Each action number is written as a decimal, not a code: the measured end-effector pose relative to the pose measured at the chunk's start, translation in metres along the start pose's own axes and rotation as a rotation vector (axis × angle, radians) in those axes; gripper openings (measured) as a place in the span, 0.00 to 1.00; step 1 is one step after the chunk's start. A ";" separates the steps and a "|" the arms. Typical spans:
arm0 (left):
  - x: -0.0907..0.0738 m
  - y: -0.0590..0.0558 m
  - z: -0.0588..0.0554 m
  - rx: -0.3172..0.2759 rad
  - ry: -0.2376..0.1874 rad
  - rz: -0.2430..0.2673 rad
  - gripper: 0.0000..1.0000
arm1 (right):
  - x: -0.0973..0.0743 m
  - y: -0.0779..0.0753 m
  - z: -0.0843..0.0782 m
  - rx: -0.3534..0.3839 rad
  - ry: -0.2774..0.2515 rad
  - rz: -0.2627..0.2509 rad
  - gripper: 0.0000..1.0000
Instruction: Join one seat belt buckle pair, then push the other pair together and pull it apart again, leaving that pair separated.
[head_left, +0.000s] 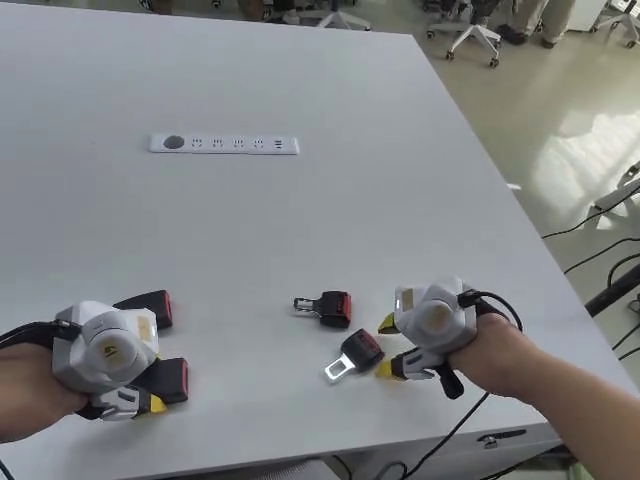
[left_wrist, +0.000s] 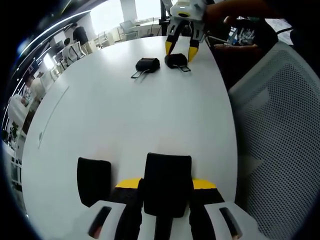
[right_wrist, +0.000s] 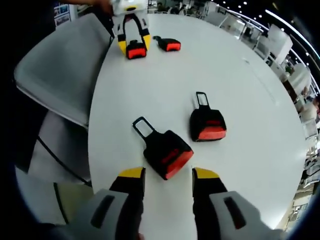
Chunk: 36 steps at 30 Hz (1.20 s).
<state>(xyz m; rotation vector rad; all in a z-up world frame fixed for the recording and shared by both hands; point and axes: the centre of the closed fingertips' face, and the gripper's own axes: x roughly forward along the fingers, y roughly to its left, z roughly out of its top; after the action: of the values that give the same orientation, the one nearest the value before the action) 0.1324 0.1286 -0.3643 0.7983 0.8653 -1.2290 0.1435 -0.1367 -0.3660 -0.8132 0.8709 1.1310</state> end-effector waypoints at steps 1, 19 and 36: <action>0.000 0.000 0.000 0.003 0.000 -0.002 0.36 | 0.001 0.000 0.005 -0.023 -0.002 0.002 0.39; 0.005 0.003 -0.005 0.050 0.019 -0.028 0.35 | 0.015 0.000 0.012 -0.126 0.050 0.079 0.37; 0.006 0.002 -0.005 0.078 0.039 -0.051 0.35 | 0.019 0.000 0.013 -0.021 0.086 0.103 0.35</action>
<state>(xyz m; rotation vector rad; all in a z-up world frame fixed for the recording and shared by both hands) 0.1344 0.1305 -0.3718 0.8699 0.8779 -1.3024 0.1493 -0.1178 -0.3769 -0.8471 0.9828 1.2044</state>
